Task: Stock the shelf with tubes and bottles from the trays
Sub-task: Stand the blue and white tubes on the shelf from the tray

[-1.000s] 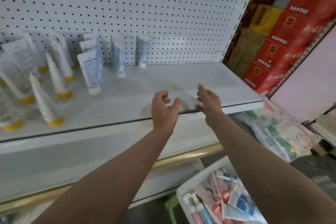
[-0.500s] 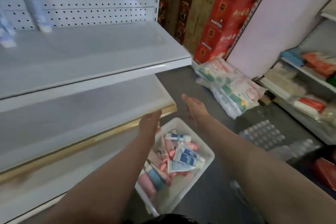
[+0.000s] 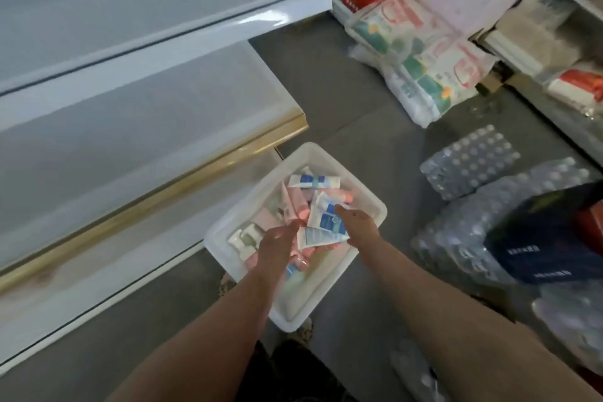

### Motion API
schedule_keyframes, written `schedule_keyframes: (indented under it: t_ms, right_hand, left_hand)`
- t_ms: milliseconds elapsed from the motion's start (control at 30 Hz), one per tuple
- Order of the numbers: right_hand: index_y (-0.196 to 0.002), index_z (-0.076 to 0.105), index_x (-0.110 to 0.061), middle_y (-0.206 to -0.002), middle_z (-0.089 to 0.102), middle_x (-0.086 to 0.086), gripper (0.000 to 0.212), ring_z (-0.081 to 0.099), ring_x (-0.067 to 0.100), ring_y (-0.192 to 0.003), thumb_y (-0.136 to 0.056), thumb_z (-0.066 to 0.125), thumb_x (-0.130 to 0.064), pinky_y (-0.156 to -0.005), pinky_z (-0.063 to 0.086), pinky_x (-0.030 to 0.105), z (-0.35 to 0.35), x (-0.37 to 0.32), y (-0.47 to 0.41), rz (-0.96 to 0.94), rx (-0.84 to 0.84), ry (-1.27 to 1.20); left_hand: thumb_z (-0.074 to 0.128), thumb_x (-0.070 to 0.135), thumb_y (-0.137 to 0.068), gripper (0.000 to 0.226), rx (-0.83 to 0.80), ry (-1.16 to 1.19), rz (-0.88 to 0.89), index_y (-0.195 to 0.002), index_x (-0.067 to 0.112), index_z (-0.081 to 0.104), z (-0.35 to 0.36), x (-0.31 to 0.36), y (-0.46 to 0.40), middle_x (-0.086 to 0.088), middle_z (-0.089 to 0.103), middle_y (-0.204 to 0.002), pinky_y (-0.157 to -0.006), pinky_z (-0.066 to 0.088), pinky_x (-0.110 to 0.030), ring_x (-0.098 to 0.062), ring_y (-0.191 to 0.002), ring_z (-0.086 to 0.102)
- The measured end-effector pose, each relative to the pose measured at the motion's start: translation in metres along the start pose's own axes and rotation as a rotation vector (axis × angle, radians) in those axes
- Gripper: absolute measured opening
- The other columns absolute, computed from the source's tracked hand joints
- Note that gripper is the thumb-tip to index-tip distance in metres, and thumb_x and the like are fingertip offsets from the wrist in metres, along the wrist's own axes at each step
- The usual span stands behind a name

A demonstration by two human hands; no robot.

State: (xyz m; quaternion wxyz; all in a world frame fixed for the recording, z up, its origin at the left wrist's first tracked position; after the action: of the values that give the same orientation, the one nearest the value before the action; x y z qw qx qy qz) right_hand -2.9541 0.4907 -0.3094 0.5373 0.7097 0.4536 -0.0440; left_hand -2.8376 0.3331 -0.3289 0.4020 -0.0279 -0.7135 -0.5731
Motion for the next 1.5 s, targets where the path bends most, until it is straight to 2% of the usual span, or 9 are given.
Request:
schedule_keyframes:
  t_ms: [167, 233, 467, 567, 733, 900, 1033, 1233, 1500]
  right_hand:
    - [-0.127, 0.065, -0.016, -0.12, 0.066, 0.006, 0.048, 0.054, 0.021, -0.096, -0.098, 0.051, -0.052, -0.082, 0.036, 0.026, 0.0, 0.027, -0.027, -0.016, 0.025, 0.15]
    - [-0.127, 0.064, -0.02, -0.125, 0.066, 0.002, 0.048, 0.054, 0.018, -0.097, -0.096, 0.054, -0.055, -0.082, 0.035, 0.025, -0.001, 0.032, -0.036, -0.013, 0.044, 0.166]
    - [-0.118, 0.07, -0.03, -0.119, 0.068, -0.007, 0.038, 0.061, 0.013, -0.105, -0.088, 0.066, -0.053, -0.076, 0.048, 0.017, 0.009, 0.042, -0.059, -0.061, 0.089, 0.079]
    - [-0.113, 0.072, -0.032, -0.115, 0.07, -0.006, 0.038, 0.062, 0.016, -0.11, -0.086, 0.066, -0.057, -0.097, 0.05, 0.031, 0.013, 0.051, -0.073, -0.072, 0.109, 0.071]
    - [-0.111, 0.074, -0.03, -0.097, 0.067, -0.009, 0.033, 0.062, 0.019, -0.106, -0.092, 0.059, -0.053, -0.094, 0.049, 0.032, 0.014, 0.059, -0.089, -0.07, 0.123, 0.096]
    - [-0.097, 0.073, -0.034, -0.094, 0.069, -0.009, 0.031, 0.06, 0.021, -0.106, -0.094, 0.052, -0.058, -0.093, 0.05, 0.036, 0.01, 0.062, -0.098, -0.065, 0.134, 0.101]
    - [-0.078, 0.065, -0.04, -0.094, 0.068, -0.009, 0.033, 0.057, 0.024, -0.11, -0.093, 0.048, -0.065, -0.095, 0.05, 0.039, 0.011, 0.06, -0.101, -0.033, 0.116, 0.11]
    - [-0.108, 0.069, -0.029, -0.1, 0.066, -0.006, 0.033, 0.059, 0.015, -0.093, -0.099, 0.049, -0.054, -0.067, 0.04, 0.02, 0.028, 0.05, -0.09, -0.002, 0.013, 0.026]
    - [-0.109, 0.069, -0.027, -0.098, 0.067, -0.006, 0.034, 0.061, 0.013, -0.087, -0.097, 0.051, -0.054, -0.067, 0.042, 0.021, 0.06, 0.042, -0.09, 0.005, -0.028, -0.031]
  left_hand:
    - [0.068, 0.061, -0.083, 0.057, -0.091, -0.007, -0.024, -0.12, 0.018, 0.064, 0.015, -0.032, -0.022, -0.014, 0.072, -0.098, -0.05, 0.054, -0.024, -0.029, -0.081, 0.068]
    - [0.07, 0.073, -0.072, 0.07, -0.107, -0.044, -0.035, -0.12, 0.022, 0.061, 0.025, -0.036, -0.032, -0.013, 0.072, -0.101, -0.063, 0.059, -0.035, -0.031, -0.08, 0.068]
    - [0.051, 0.058, -0.096, 0.047, -0.14, -0.064, -0.113, -0.121, 0.02, 0.061, 0.06, -0.048, -0.06, 0.006, 0.057, -0.075, -0.052, 0.037, -0.019, -0.006, -0.06, 0.049]
    - [0.037, 0.063, -0.099, 0.051, -0.173, -0.037, -0.22, -0.126, 0.024, 0.057, 0.072, -0.056, -0.066, 0.0, 0.063, -0.098, -0.069, 0.044, -0.027, -0.015, -0.088, 0.06]
    - [0.02, 0.068, -0.098, 0.066, -0.182, 0.041, -0.311, -0.146, 0.031, 0.046, 0.082, -0.067, -0.076, -0.01, 0.053, -0.141, -0.11, 0.037, -0.041, -0.026, -0.127, 0.053]
    - [0.012, 0.068, -0.098, 0.07, -0.127, 0.189, -0.275, -0.146, 0.03, 0.047, 0.091, -0.066, -0.085, -0.01, 0.044, -0.152, -0.117, 0.03, -0.047, -0.027, -0.137, 0.044]
    - [0.014, 0.066, -0.099, 0.068, -0.048, 0.244, -0.238, -0.144, 0.029, 0.049, 0.094, -0.068, -0.08, -0.01, 0.046, -0.149, -0.115, 0.032, -0.042, -0.026, -0.135, 0.045]
    - [0.027, 0.052, -0.105, 0.057, -0.018, 0.243, -0.111, -0.124, 0.012, 0.062, 0.08, -0.038, -0.072, -0.011, 0.069, -0.115, -0.085, 0.048, -0.034, -0.018, -0.094, 0.065]
    - [0.006, 0.062, -0.101, 0.08, 0.031, 0.071, -0.101, -0.119, 0.014, 0.067, 0.027, -0.02, -0.106, -0.007, 0.065, -0.1, -0.102, 0.043, -0.043, -0.027, -0.103, 0.059]
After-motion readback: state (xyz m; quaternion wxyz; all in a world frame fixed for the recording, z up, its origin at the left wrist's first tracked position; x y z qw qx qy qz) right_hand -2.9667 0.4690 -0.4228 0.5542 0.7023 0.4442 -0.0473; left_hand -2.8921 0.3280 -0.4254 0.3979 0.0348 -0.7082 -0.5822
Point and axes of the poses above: each hand's wrist, its own y-axis away from the middle knuckle, its own z-axis out of the palm, x = y × z, the point moved 4 cm from there along -y, towards the middle knuckle
